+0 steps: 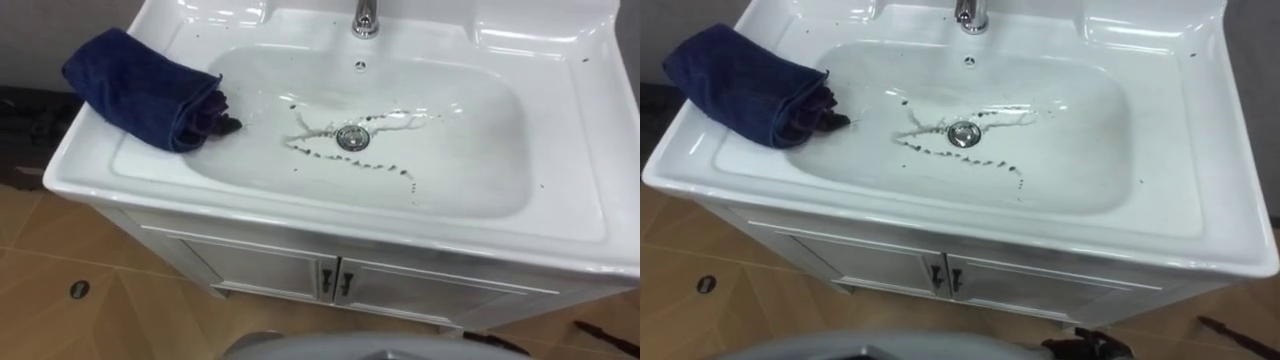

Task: Wipe basin

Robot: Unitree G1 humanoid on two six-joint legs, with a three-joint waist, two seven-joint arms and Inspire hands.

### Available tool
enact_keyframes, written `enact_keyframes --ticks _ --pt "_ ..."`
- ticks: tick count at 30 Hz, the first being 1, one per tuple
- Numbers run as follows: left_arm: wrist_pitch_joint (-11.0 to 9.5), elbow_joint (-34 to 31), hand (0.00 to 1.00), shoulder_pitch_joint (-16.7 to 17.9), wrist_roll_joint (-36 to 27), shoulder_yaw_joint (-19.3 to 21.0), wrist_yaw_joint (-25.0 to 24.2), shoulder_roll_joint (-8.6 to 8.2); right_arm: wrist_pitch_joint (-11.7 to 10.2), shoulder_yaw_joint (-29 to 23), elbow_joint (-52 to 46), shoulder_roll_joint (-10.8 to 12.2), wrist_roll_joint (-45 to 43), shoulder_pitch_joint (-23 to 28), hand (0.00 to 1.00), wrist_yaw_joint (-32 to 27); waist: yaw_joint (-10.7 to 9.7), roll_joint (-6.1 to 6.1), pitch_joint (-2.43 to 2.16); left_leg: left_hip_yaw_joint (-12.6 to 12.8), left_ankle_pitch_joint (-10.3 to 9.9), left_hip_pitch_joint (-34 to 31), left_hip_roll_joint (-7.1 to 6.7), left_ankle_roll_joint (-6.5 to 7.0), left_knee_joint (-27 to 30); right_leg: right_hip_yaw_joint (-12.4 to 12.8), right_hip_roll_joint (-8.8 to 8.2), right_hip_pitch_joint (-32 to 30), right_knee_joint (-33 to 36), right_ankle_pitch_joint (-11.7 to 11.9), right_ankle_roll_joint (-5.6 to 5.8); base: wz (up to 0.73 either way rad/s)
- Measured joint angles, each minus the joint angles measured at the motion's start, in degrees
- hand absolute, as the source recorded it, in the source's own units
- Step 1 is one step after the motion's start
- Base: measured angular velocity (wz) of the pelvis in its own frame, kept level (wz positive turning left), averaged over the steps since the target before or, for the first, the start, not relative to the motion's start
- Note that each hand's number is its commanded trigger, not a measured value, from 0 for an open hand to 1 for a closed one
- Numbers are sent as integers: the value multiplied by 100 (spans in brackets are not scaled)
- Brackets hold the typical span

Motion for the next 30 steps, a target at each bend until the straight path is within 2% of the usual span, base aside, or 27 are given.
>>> enact_keyframes --ticks 7,9,11,13,18,21,23,26,29,30 --pt "-16 -3 0 167 -1053 301 343 -41 1 -6 118 -6 -125 -86 0 1 45 -18 -3 -126 -19 -69 -64 33 33 -158 -46 1 9 -56 43 10" --pt "-89 -11 0 164 -1286 497 449 -44 10 -4 163 -28 -165 -81 0 0 157 -17 -3 -163 -20 -77 -94 33 35 -179 -48 4 8 -57 44 7" --pt "-127 -25 0 173 -1624 860 613 -42 69 -7 161 -38 -316 -105 0 -16 229 -4 -10 -260 -19 -115 -97 33 47 -333 -56 6 23 -57 45 21" --pt "-155 -46 0 175 -1895 1067 754 -37 101 -9 161 -61 -505 -119 0 -18 321 32 -21 -318 -19 -142 -112 32 52 -385 -53 4 23 -57 45 17" --pt "-174 -71 0 223 -2354 1388 1143 -10 137 -1 148 -122 -670 -75 0 -62 553 79 -8 -502 -3 -152 -199 33 36 -672 -67 65 48 -56 46 20" --pt "-236 -363 0 274 -2739 1818 1458 68 183 -2 154 -142 -725 -27 0 -160 660 97 -8 -637 17 -105 -212 29 -1 -724 -69 132 61 -56 46 22" --pt "-372 -638 0 311 -2879 2128 1806 133 193 -4 156 -209 -967 -13 0 -191 809 128 -2 -659 45 -70 -262 23 -66 -792 -84 130 98 -56 46 9" --pt "-483 -1044 0 348 -2953 2190 2179 190 200 -6 150 -386 -1431 42 0 -214 895 230 9 -752 65 -98 -287 42 -82 -859 -106 120 122 -56 47 15" --pt "-602 -1724 0 355 -2970 2265 2543 195 200 -7 138 -431 -1851 86 0 -276 983 329 8 -792 117 -172 -307 63 -121 -922 -136 35 128 -56 47 9" --pt "-627 -1863 0 355 -2999 2298 2619 199 195 -6 138 -437 -1852 86 0 -284 1028 314 15 -780 136 -169 -312 63 -156 -923 -146 13 134 -56 47 -7"
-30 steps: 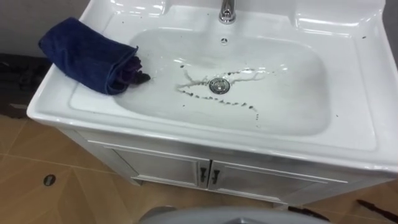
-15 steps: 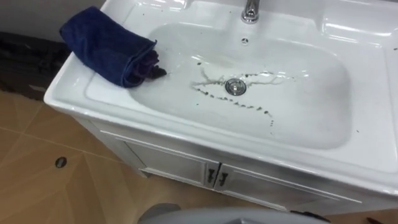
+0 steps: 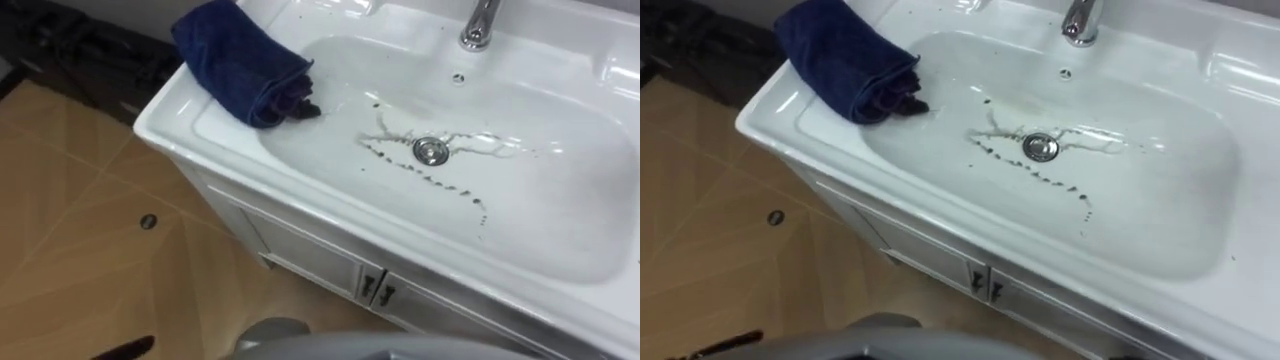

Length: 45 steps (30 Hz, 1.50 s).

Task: Wipe basin

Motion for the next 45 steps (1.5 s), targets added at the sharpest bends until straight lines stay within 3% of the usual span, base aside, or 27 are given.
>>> enact_keyframes --ticks 2,5,8,12,16,18,24,26,30,35,39,45 --pt "-140 -698 0 -10 -10 136 314 37 -22 -2 9 -1 -38 56 0 -22 65 40 -16 7 30 26 -12 -2 -55 16 -8 -13 1 0 0 -2" --pt "-409 -1243 0 -76 14 333 743 184 -45 -2 -21 2 -253 59 0 -61 75 72 -35 7 41 38 -14 -10 -97 20 -7 -15 -5 0 0 0" --pt "-437 -2090 0 -106 -5 424 1227 281 -77 14 -47 0 -247 161 0 -61 118 78 -39 0 43 53 -13 -11 -83 26 -6 -20 2 0 0 0" --pt "-500 -2857 0 -282 63 471 1489 423 -71 46 -50 -6 -379 161 0 -18 186 119 -45 19 43 85 1 -13 -112 91 -5 -34 32 0 0 -4" --pt "-610 -3404 0 -445 353 518 1807 636 -74 139 -32 -13 -415 172 0 13 119 194 -54 7 46 145 -4 -17 -169 95 -7 -19 83 0 0 0" --pt "-623 -3816 0 -445 461 521 1973 653 -76 225 -39 -9 -413 171 0 10 63 229 -57 -6 47 172 -48 -15 -159 102 -18 -3 85 0 0 0" --pt "-697 -4433 0 -448 642 510 1971 651 -75 265 -10 8 -412 142 0 12 15 263 -27 -3 52 264 -75 -5 -212 285 -40 3 65 0 0 -16" --pt "-704 -4815 0 -456 896 509 1972 651 -72 346 9 26 -410 138 0 14 -49 244 9 -5 51 268 -73 -5 -217 312 -37 -4 70 0 0 -5" --pt "-708 -5126 0 -466 1349 389 1974 651 -75 458 12 36 -402 163 0 94 -152 239 27 -1 48 297 -74 0 -242 391 -37 -5 72 0 0 -7" --pt "-716 -5239 0 -474 2078 -177 1804 651 -122 449 53 33 -435 137 0 294 -400 235 32 5 52 298 -65 5 -213 484 -25 -1 67 1 0 -4" --pt "-716 -5394 0 -491 2138 -657 1472 650 -121 447 40 34 -405 119 0 368 -599 212 32 41 54 313 -42 2 -224 588 -9 -4 80 0 0 -7" --pt "-716 -5470 0 -507 2136 -931 1303 648 -96 445 40 95 -363 91 0 389 -767 173 35 160 51 336 19 -3 -227 687 14 -37 79 0 0 -14"
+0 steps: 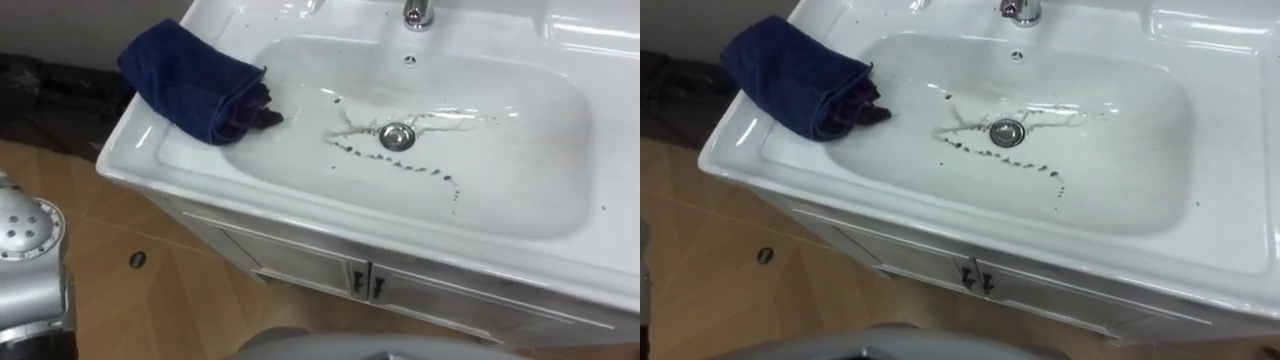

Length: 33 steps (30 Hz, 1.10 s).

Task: Wipe basin

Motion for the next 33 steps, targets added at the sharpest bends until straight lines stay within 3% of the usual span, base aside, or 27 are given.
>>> enact_keyframes --ticks 6,8,17,20,24,26,33 --pt "-12 -170 0 -1 -5 -463 -33 -29 35 12 16 10 175 -10 0 10 -140 -52 9 108 0 84 9 1 -26 253 9 16 10 0 0 -12" --pt "-12 -167 0 -2 -4 -540 -113 -96 32 -1 16 15 175 14 0 11 -187 -83 -15 137 1 97 15 1 -21 257 9 21 10 0 0 -6" --pt "-12 -122 0 -2 -4 -623 -518 -275 155 -80 14 48 151 70 0 237 -352 -171 -15 157 2 88 54 4 16 319 8 13 24 0 -1 -2" --pt "-44 182 0 -2 -25 -646 -621 -284 163 -167 8 100 187 75 0 217 -350 -175 -19 268 0 113 97 0 15 407 28 12 17 6 -9 -13" --pt "78 564 0 -3 -77 -814 -831 -398 285 -241 4 123 222 46 0 145 -378 -146 -43 314 -1 93 108 0 10 446 31 -26 19 9 -15 -9" --pt "161 701 0 -3 -77 -819 -931 -537 339 -242 7 132 223 45 0 109 -398 -144 -48 341 0 90 115 0 4 502 39 -65 21 16 -25 -8" --pt "276 877 0 -4 -80 -850 -1104 -555 404 -324 16 134 383 82 0 -13 -451 -151 -45 413 -3 132 143 -6 -28 567 51 -76 18 19 -29 -6"
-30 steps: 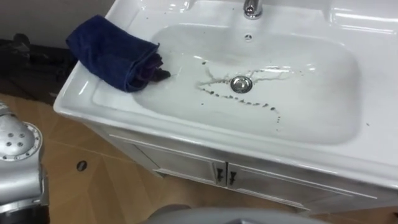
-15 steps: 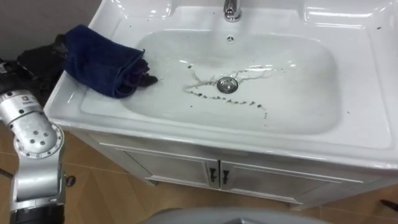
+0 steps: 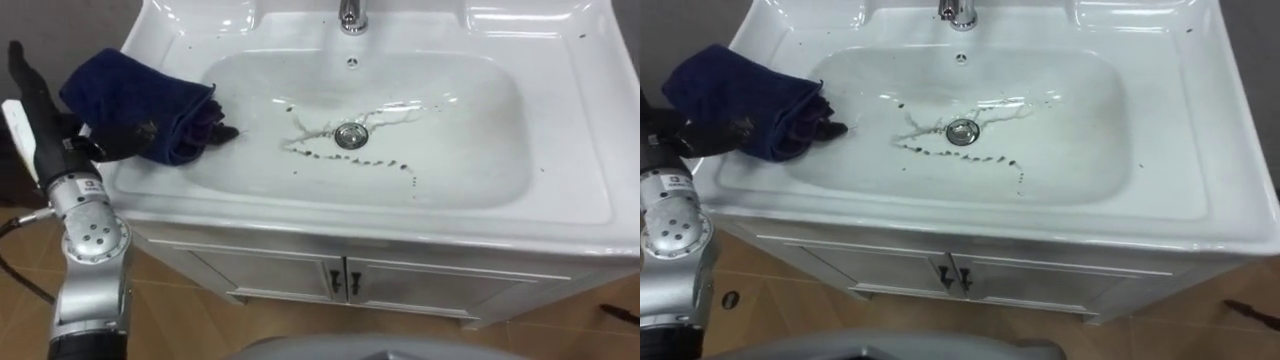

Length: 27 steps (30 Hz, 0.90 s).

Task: Wipe basin

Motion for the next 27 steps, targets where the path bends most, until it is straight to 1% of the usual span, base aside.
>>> enact_keyframes --ticks 2,8,12,16,19,20,24,25,27 --pt "1 0 0 -2 -32 -9 -14 0 2 0 -5 2 15 1 0 -8 -29 -8 9 19 -3 9 9 -4 -5 2 1 -3 5 1 -2 -5" --pt "2 2 0 -4 -48 -21 -18 -1 20 0 -13 18 10 6 0 -85 -63 -12 8 59 -7 -1 48 -16 -3 2 18 -73 94 1 -3 -3" --pt "4 2 0 -4 -43 -73 -17 -1 64 0 -16 17 -2 18 0 -116 -81 -13 5 66 -5 -18 51 -19 1 4 20 -88 89 2 -4 -1" --pt "5 23 0 -9 -11 -153 -9 -1 66 -5 -38 19 -12 89 0 -115 -149 -13 5 86 -5 -8 53 -19 -5 15 20 -88 90 3 -5 -1" --pt "35 228 0 -120 49 -178 -7 -1 66 -9 -40 27 -5 152 0 -116 -175 2 -1 94 -2 -2 54 -25 -23 23 24 -88 88 3 -6 -1" --pt "72 237 0 -154 97 -186 -6 -1 72 -7 -48 38 6 186 0 -117 -175 5 -3 95 3 -4 54 -31 -41 26 25 -97 85 7 -11 0" --pt "105 255 0 -312 146 -203 -7 2 123 -3 -22 91 0 223 0 -116 -189 15 -3 100 10 1 60 -41 -69 88 43 -111 84 9 -16 0" --pt "134 282 0 -398 144 -203 -15 5 127 -2 -14 115 10 266 0 -115 -198 15 -2 104 13 10 55 -47 -80 96 46 -110 84 10 -17 -4" --pt "140 295 0 -483 144 -203 -19 26 125 -2 -14 160 11 275 0 -112 -198 14 -1 147 17 43 52 -54 -108 123 58 -104 84 13 -22 -9"
